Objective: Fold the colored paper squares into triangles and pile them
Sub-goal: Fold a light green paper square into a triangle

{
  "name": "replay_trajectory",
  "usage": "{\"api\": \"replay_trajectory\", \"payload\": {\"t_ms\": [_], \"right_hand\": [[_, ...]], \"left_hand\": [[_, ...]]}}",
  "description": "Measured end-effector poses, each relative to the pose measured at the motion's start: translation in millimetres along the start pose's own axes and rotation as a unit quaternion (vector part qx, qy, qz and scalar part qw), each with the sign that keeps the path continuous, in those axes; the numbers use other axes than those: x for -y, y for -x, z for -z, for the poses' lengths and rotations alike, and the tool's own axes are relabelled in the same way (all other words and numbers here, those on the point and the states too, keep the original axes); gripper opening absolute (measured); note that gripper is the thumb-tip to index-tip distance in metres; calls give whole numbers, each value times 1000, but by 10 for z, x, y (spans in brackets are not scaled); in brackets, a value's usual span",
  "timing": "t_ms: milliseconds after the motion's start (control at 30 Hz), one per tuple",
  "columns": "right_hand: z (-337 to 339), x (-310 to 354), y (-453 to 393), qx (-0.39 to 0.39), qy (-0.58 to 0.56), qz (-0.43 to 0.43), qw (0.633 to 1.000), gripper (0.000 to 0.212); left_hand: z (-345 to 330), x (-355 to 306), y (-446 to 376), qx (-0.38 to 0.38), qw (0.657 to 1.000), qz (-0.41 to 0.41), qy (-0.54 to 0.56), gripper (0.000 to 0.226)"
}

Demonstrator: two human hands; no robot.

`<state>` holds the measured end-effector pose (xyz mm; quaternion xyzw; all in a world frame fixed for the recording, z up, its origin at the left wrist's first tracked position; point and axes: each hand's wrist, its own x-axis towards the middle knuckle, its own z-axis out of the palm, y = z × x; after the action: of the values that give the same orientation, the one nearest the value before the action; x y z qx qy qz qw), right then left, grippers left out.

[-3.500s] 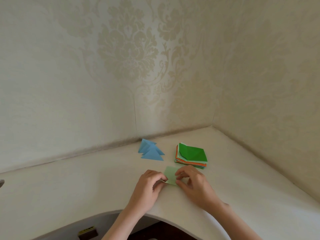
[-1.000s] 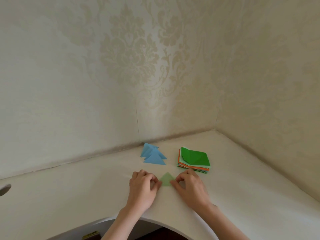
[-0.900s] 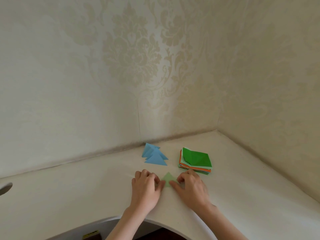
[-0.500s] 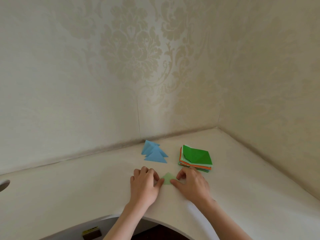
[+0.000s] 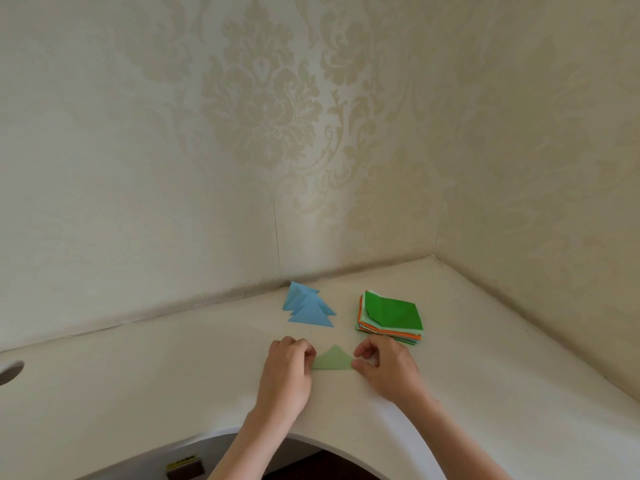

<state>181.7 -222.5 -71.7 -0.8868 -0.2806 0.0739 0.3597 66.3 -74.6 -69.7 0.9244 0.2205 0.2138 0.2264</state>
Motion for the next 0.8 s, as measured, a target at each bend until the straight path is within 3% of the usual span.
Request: {"api": "replay_trajectory", "payload": {"t_ms": [133, 267, 500, 700, 800], "right_hand": [[-26, -1, -6, -7, -3, 2, 1000, 18], [-42, -25, 9, -3, 9, 5, 1000, 15], [-60, -19, 17, -24, 6, 24, 999, 22], [96, -56, 19, -251, -52, 74, 964, 16], [225, -53, -70, -255, -16, 56, 965, 18]], "left_hand": [[-66, -148, 60, -15, 1000, -5, 3, 23], [-107, -189, 39, 14, 998, 51, 43, 34], [-66, -187, 27, 4, 990, 47, 132, 9], [2, 46, -244, -60, 982, 75, 165, 12], [27, 142, -442, -70, 979, 91, 171, 13]]}}
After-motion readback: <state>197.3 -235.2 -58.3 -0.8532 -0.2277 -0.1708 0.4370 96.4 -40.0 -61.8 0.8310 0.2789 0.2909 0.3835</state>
